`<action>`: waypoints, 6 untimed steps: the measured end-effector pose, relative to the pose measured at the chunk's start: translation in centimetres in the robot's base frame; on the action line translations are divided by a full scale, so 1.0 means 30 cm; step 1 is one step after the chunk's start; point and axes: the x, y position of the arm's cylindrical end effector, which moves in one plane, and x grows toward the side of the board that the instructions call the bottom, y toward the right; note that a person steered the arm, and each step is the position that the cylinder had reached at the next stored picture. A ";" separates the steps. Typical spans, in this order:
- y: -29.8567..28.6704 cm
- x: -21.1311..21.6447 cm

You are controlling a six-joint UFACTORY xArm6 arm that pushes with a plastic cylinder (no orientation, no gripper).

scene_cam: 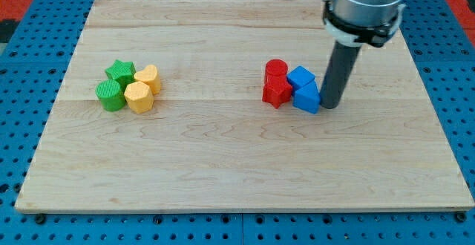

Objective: Push the group of blocks a bit up

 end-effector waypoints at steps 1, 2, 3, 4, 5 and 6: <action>-0.042 0.001; -0.042 0.108; -0.047 0.248; -0.140 0.199; -0.144 0.091; -0.144 0.073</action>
